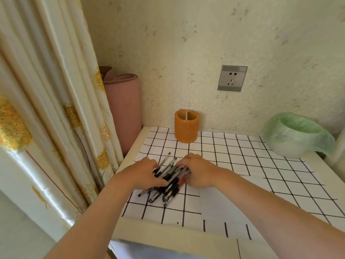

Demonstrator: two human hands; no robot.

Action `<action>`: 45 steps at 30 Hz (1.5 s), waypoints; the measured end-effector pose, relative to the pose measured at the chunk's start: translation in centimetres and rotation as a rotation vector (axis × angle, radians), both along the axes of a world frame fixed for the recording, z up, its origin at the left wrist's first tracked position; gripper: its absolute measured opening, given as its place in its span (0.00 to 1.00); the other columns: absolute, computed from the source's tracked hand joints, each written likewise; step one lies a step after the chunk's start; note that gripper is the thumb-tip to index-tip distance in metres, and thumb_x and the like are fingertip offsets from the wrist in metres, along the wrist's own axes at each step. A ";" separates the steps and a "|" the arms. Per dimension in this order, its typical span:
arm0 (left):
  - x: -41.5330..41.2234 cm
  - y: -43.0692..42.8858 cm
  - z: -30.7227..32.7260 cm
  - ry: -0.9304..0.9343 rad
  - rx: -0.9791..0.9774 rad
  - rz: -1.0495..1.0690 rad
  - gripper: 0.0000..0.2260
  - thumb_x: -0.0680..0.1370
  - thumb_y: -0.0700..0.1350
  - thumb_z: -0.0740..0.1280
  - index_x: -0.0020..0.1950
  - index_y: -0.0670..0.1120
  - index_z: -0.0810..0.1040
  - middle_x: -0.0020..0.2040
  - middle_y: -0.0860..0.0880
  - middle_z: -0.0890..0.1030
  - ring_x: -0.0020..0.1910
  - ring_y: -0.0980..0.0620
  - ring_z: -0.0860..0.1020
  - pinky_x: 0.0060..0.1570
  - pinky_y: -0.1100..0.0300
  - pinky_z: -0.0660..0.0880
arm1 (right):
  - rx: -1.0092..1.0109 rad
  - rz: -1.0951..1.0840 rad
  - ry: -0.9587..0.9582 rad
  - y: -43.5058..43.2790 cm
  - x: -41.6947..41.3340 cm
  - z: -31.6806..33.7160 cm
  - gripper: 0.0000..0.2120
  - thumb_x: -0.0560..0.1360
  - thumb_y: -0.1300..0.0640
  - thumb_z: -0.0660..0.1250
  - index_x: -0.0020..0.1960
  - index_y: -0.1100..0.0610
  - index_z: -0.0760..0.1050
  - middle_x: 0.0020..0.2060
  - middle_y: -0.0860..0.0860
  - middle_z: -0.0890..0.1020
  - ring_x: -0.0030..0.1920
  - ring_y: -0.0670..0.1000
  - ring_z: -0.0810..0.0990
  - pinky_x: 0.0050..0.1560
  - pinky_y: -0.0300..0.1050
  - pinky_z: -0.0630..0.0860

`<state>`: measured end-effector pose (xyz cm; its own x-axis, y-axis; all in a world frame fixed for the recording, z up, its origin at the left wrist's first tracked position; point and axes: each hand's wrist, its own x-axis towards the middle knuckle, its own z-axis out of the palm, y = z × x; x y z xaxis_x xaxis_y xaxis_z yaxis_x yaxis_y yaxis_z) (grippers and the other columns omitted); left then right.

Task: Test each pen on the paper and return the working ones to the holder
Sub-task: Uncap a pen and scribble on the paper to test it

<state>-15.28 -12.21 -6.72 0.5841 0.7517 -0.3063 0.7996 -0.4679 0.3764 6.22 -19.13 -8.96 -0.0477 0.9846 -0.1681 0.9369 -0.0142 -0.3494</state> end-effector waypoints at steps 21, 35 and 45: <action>2.3 -0.6 -1.9 -0.027 0.268 -0.140 0.30 0.78 0.59 0.65 0.78 0.56 0.61 0.78 0.50 0.59 0.76 0.49 0.55 0.73 0.49 0.61 | 0.214 0.090 -0.055 -1.6 0.2 2.0 0.05 0.70 0.55 0.74 0.44 0.45 0.82 0.43 0.42 0.75 0.47 0.46 0.76 0.53 0.45 0.73; 3.2 -1.2 -2.8 -0.064 0.027 -0.244 0.35 0.74 0.59 0.68 0.77 0.66 0.55 0.75 0.53 0.57 0.76 0.50 0.51 0.73 0.46 0.60 | 0.121 0.273 -0.239 -3.2 -1.5 1.7 0.06 0.70 0.56 0.70 0.45 0.47 0.81 0.43 0.44 0.83 0.45 0.49 0.79 0.54 0.48 0.75; 4.2 -1.6 0.0 -0.167 0.068 -0.186 0.23 0.82 0.56 0.58 0.78 0.59 0.62 0.76 0.53 0.62 0.76 0.50 0.56 0.73 0.50 0.59 | 0.246 0.129 -0.156 -5.0 0.9 4.5 0.12 0.71 0.63 0.67 0.51 0.51 0.82 0.47 0.48 0.77 0.46 0.51 0.78 0.43 0.45 0.74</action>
